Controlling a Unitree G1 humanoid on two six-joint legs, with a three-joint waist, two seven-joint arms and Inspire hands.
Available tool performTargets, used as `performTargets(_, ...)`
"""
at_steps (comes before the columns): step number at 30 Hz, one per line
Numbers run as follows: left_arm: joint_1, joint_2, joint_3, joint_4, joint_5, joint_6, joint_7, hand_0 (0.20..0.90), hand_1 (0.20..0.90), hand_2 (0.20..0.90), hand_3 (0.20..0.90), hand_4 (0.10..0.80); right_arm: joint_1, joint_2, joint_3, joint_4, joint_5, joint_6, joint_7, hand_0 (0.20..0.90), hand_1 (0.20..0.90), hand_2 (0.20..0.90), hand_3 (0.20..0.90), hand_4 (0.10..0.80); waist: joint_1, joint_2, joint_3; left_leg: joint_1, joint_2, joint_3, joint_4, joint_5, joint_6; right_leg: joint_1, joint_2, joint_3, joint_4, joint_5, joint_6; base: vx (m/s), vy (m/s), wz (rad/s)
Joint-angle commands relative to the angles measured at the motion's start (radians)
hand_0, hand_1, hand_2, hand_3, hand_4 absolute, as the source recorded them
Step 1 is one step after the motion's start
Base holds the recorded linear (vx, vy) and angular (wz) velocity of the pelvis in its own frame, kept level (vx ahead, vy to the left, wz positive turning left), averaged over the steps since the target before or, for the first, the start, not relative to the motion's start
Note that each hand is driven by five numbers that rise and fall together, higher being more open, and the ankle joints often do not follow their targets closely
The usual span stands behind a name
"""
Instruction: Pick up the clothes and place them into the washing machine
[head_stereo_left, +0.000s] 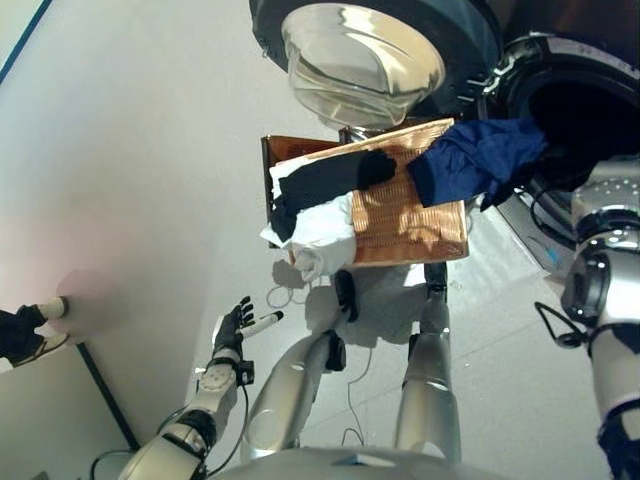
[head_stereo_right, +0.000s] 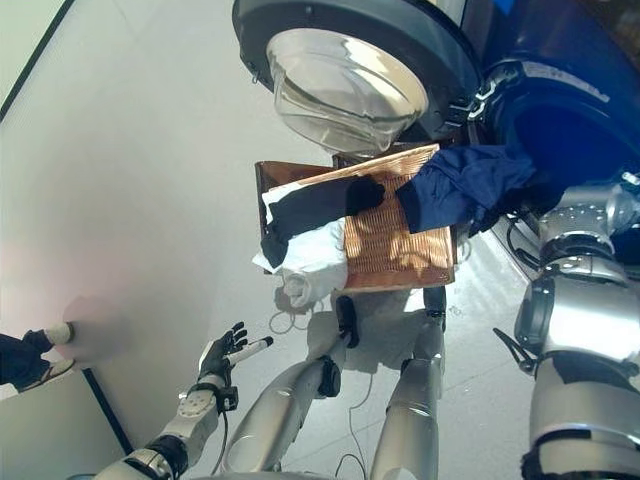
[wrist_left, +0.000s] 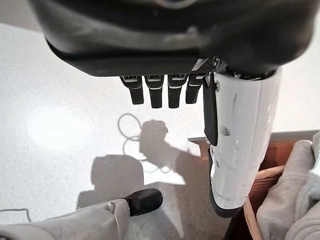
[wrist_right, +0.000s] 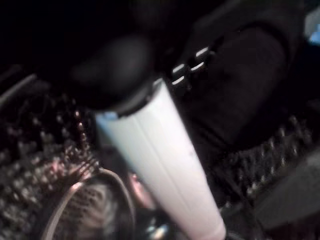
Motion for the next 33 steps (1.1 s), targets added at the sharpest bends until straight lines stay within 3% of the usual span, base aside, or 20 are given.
performTargets(1,-0.007,0.046,0.012,0.067,-0.019,-0.026,0.037,0.9,0.9,0.9,0.9,0.8,-0.227,-0.231,0.171,-0.056,-0.113,-0.057,0.023,0.9,0.9,0.9,0.9,0.8,0.036,0.029,-0.074,0.067,0.069,-0.072,-0.11,0.031,-0.133,0.08,0.12,-0.089,0.156,-0.182,-0.084,-0.015,0.01,-0.14)
performTargets(15,-0.006,0.044,0.028,0.074,-0.022,-0.026,0.04,0.9,0.9,0.9,0.9,0.8,-0.233,-0.194,0.205,-0.043,-0.165,-0.028,0.015,0.9,0.9,0.9,0.9,0.8,0.038,0.024,-0.081,0.058,0.072,-0.063,-0.096,0.027,-0.133,0.074,0.118,-0.092,0.159,-0.179,-0.086,-0.008,0.004,-0.04)
performTargets(20,-0.003,0.05,0.039,0.062,-0.009,-0.032,0.045,0.9,0.9,0.9,0.9,0.8,-0.199,-0.174,0.274,-0.059,-0.353,0.02,-0.008,0.9,0.9,0.9,0.9,0.8,0.04,0.023,-0.077,0.066,0.074,-0.063,-0.095,0.022,-0.133,0.083,0.117,-0.094,0.163,-0.185,-0.085,0.0,0.0,-0.01)
performTargets(27,-0.013,0.039,0.068,0.032,-0.008,-0.064,0.072,0.9,0.9,0.9,0.9,0.8,0.11,-0.011,0.161,-0.378,-0.496,-0.046,-0.042,0.9,0.9,0.9,0.9,0.8,0.017,0.011,-0.056,0.059,0.075,-0.056,-0.09,0.028,-0.129,0.083,0.122,-0.092,0.156,-0.174,-0.084,-0.016,-0.007,-0.05)
performTargets(33,-0.016,0.025,0.079,0.04,-0.017,-0.078,0.091,0.9,0.9,0.9,0.9,0.8,0.385,0.198,0.064,-0.626,-0.581,-0.094,-0.08,0.9,0.9,0.9,0.9,0.8,0.003,0.006,-0.049,0.061,0.076,-0.056,-0.087,0.027,-0.124,0.091,0.121,-0.092,0.153,-0.174,-0.084,0.003,0.003,-0.02)
